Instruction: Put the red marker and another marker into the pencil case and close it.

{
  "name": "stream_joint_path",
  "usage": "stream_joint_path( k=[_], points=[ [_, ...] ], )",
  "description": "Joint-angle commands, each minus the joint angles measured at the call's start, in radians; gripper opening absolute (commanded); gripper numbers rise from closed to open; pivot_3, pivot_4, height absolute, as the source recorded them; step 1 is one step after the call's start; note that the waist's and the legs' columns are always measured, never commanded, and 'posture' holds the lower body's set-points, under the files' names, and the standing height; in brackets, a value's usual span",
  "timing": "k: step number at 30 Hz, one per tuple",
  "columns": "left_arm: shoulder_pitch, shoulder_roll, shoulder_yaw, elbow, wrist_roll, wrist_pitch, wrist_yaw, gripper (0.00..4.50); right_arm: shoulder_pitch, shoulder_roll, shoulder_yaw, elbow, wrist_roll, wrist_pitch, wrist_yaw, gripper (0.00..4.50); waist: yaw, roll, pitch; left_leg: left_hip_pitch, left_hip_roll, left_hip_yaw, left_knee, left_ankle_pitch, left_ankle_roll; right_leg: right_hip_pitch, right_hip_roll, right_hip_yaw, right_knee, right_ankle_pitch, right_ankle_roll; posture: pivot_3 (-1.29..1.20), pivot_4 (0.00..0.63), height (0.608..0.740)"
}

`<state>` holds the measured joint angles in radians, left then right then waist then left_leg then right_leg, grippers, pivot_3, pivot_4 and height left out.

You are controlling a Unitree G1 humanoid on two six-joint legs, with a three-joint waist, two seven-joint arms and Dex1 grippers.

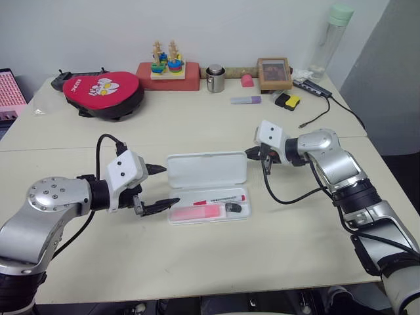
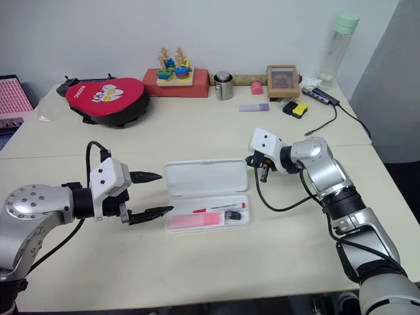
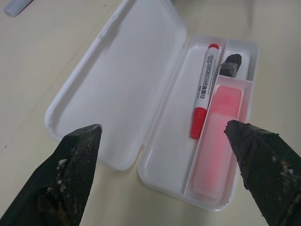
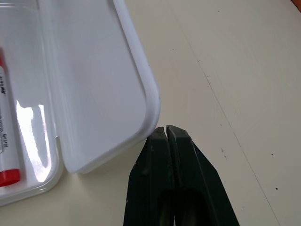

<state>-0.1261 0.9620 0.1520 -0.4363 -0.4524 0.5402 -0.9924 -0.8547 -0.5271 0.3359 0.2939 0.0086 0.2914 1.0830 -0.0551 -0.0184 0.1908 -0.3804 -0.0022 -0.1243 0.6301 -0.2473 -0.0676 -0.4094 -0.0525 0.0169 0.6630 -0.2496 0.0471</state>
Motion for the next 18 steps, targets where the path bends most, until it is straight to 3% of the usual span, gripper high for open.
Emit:
stream_joint_path(
  k=[1, 10, 18],
  points=[
    [0.004, 0.007, 0.038, -0.027, -0.012, 0.001, 0.006, 4.50, -0.002, -0.028, -0.020, -0.112, 0.036, 0.016, 0.066, 0.03, 0.000, 0.000, 0.000, 0.000, 0.000, 0.000, 0.000, 0.000, 0.000, 0.000, 0.000, 0.000, 0.000, 0.000, 0.000, 0.00, 0.150, 0.740],
    [-0.009, 0.040, 0.066, -0.046, -0.042, 0.024, -0.017, 4.50, 0.019, -0.074, -0.017, -0.222, 0.067, 0.076, 0.145, 0.03, 0.000, 0.000, 0.000, 0.000, 0.000, 0.000, 0.000, 0.000, 0.000, 0.000, 0.000, 0.000, 0.000, 0.000, 0.000, 0.00, 0.150, 0.740],
    [-0.095, 0.017, 0.181, -0.059, -0.250, 0.171, 0.019, 4.50, 0.070, -0.103, 0.003, -0.325, 0.083, 0.111, 0.195, 0.03, 0.001, 0.000, 0.000, 0.000, 0.000, 0.000, 0.000, 0.000, 0.000, 0.000, 0.000, 0.000, 0.000, -0.001, 0.002, 0.00, 0.150, 0.740]
  ],
)
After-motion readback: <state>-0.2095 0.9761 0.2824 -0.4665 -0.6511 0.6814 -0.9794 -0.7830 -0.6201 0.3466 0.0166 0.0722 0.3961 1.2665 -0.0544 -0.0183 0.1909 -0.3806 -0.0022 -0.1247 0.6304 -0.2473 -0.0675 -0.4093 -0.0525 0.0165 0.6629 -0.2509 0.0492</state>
